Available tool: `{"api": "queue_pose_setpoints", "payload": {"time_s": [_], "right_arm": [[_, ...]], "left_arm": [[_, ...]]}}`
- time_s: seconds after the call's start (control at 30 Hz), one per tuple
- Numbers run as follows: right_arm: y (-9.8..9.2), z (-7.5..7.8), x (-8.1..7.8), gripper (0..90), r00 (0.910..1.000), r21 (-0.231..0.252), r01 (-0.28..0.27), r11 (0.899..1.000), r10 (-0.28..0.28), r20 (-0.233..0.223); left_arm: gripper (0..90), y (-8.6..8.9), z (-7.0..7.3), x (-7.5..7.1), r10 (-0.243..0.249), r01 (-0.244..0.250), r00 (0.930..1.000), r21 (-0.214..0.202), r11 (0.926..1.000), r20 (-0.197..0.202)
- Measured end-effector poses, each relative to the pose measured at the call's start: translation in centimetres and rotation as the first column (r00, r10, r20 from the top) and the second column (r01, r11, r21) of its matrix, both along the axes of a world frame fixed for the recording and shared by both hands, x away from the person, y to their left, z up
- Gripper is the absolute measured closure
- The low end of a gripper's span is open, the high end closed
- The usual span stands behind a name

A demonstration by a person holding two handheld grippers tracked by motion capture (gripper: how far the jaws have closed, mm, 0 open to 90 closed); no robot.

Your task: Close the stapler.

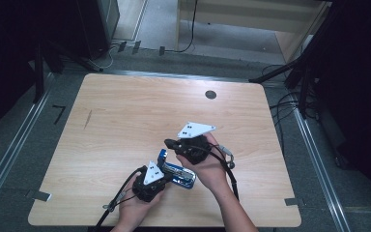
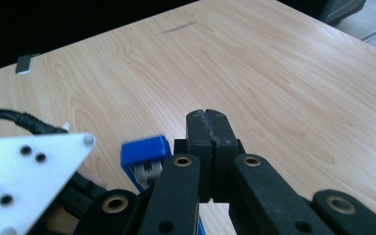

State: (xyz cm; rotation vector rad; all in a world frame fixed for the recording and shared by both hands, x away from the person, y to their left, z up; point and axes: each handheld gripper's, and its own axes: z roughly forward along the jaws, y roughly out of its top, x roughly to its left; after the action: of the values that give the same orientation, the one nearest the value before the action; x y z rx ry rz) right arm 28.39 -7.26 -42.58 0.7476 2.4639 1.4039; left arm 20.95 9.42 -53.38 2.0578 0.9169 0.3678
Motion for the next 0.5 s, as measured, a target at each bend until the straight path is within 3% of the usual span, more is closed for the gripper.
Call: {"api": "queue_pose_setpoints", "payload": {"time_s": [0.27,0.5], "right_arm": [[1.4,0.8,0.1,90.0,0.9997,-0.001,-0.025,1.000,0.025,0.007],[1.9,0.6,-0.3,90.0,0.9990,-0.008,-0.045,0.999,0.045,0.002]], "left_arm": [[90.0,0.0,0.0,-0.1,-0.006,0.005,1.0000,0.008,1.0000,0.003],[90.0,0.0,0.0,-0.1,-0.005,0.005,1.0000,0.008,1.0000,0.005]]}}
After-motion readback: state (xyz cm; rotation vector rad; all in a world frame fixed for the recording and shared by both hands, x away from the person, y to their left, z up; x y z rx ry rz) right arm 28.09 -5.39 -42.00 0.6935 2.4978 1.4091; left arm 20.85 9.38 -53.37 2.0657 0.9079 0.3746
